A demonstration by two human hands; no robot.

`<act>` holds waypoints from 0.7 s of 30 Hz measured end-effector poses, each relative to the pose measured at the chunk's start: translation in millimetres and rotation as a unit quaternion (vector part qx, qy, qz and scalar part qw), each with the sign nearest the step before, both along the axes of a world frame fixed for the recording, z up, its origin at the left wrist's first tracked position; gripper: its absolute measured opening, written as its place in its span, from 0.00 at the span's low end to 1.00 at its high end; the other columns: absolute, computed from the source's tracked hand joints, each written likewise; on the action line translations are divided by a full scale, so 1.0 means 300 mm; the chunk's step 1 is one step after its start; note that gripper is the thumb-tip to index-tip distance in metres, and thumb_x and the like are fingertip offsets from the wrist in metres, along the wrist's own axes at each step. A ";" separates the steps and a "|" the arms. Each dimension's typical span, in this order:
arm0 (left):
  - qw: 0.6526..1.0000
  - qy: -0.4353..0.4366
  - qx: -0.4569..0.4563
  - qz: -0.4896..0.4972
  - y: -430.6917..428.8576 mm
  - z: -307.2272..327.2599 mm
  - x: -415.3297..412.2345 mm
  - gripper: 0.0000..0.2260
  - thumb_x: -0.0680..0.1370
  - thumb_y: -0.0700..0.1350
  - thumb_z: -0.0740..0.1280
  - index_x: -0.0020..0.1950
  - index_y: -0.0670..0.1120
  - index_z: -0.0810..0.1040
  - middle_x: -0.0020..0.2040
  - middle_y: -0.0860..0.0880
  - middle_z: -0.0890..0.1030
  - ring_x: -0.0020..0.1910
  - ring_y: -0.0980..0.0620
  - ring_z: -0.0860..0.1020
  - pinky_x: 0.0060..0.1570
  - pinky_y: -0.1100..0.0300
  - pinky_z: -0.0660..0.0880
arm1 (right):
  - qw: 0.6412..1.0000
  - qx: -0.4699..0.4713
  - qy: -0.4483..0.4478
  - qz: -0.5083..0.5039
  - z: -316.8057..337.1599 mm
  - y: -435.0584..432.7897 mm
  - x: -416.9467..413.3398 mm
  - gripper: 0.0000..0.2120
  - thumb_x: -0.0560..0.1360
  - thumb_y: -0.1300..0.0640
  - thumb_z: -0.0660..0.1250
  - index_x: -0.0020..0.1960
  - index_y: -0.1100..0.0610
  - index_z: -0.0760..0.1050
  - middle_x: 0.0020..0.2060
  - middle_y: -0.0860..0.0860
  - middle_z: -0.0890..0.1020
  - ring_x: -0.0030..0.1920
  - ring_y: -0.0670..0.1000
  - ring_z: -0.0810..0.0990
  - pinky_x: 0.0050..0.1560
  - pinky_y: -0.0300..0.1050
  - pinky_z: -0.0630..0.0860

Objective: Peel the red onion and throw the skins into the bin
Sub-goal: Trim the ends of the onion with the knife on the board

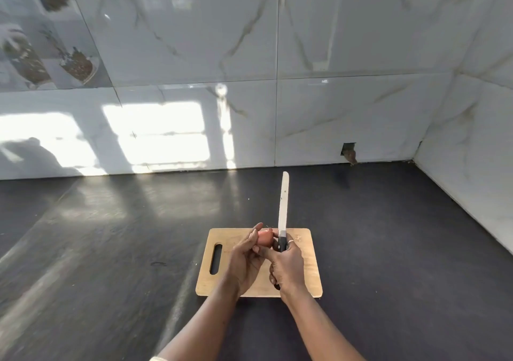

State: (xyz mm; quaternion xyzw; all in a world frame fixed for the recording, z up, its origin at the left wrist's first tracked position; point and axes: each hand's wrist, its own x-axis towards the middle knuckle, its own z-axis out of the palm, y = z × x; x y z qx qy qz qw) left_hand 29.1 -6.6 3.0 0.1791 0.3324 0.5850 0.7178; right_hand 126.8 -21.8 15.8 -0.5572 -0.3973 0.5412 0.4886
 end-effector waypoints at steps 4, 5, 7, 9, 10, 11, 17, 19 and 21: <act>1.000 -0.031 0.003 0.001 -0.001 -0.010 0.009 0.16 0.73 0.47 0.62 0.55 0.38 0.75 0.45 0.39 0.81 0.40 0.46 0.81 0.41 0.59 0.80 | 0.999 0.008 -0.041 0.010 0.012 0.003 0.018 0.15 0.65 0.56 0.78 0.47 0.53 0.77 0.31 0.51 0.78 0.17 0.45 0.67 0.17 0.36 0.60; 0.999 -0.041 -0.004 0.013 0.000 -0.014 0.010 0.17 0.73 0.49 0.61 0.54 0.36 0.75 0.45 0.38 0.81 0.40 0.46 0.81 0.42 0.58 0.80 | 0.999 0.013 -0.052 0.008 0.017 0.000 0.020 0.13 0.67 0.54 0.77 0.46 0.54 0.76 0.30 0.51 0.77 0.18 0.44 0.68 0.17 0.36 0.61; 0.997 -0.061 -0.026 0.044 0.010 -0.028 0.009 0.21 0.75 0.52 0.60 0.55 0.33 0.74 0.48 0.35 0.79 0.44 0.43 0.81 0.43 0.54 0.81 | 0.997 0.028 -0.077 0.000 0.023 -0.008 0.023 0.09 0.72 0.49 0.72 0.45 0.53 0.76 0.30 0.50 0.76 0.20 0.43 0.70 0.18 0.37 0.63; 0.994 -0.075 -0.042 0.067 0.021 -0.037 0.006 0.21 0.78 0.52 0.58 0.55 0.34 0.74 0.51 0.34 0.77 0.47 0.39 0.79 0.38 0.50 0.81 | 0.996 0.033 -0.087 0.010 0.028 -0.015 0.027 0.10 0.77 0.47 0.64 0.46 0.54 0.74 0.28 0.51 0.76 0.20 0.45 0.69 0.18 0.38 0.63; 0.993 -0.079 -0.049 0.077 0.027 -0.042 0.003 0.19 0.78 0.51 0.59 0.54 0.35 0.74 0.52 0.34 0.76 0.49 0.38 0.77 0.37 0.50 0.81 | 0.995 0.029 -0.087 0.030 0.032 -0.019 0.029 0.11 0.79 0.47 0.61 0.48 0.55 0.74 0.26 0.52 0.75 0.19 0.45 0.67 0.17 0.37 0.62; 0.991 -0.086 -0.054 0.087 0.031 -0.041 0.002 0.17 0.78 0.49 0.59 0.53 0.35 0.74 0.53 0.34 0.75 0.50 0.38 0.76 0.41 0.50 0.81 | 0.994 0.020 -0.087 0.056 0.034 -0.022 0.028 0.10 0.80 0.49 0.59 0.51 0.55 0.72 0.25 0.52 0.74 0.18 0.45 0.66 0.17 0.37 0.61; 0.993 -0.050 -0.069 0.087 0.050 -0.037 0.008 0.20 0.73 0.46 0.63 0.61 0.35 0.73 0.55 0.35 0.75 0.52 0.40 0.75 0.54 0.53 0.76 | 0.982 0.008 -0.117 0.151 0.055 -0.037 0.025 0.03 0.82 0.52 0.56 0.52 0.50 0.65 0.25 0.51 0.71 0.18 0.44 0.64 0.19 0.37 0.60; 0.993 -0.043 -0.064 0.084 0.048 -0.033 0.016 0.20 0.73 0.46 0.63 0.61 0.37 0.74 0.53 0.36 0.77 0.50 0.41 0.77 0.53 0.54 0.76 | 0.981 0.007 -0.121 0.150 0.063 -0.035 0.025 0.02 0.82 0.52 0.56 0.51 0.50 0.64 0.25 0.51 0.70 0.18 0.43 0.64 0.18 0.37 0.60; 0.994 -0.047 -0.061 0.082 0.047 -0.028 0.020 0.18 0.76 0.46 0.60 0.60 0.36 0.74 0.52 0.36 0.78 0.49 0.41 0.78 0.53 0.54 0.76 | 0.982 0.004 -0.120 0.149 0.070 -0.033 0.024 0.02 0.82 0.52 0.55 0.51 0.49 0.64 0.25 0.50 0.69 0.18 0.42 0.63 0.18 0.37 0.59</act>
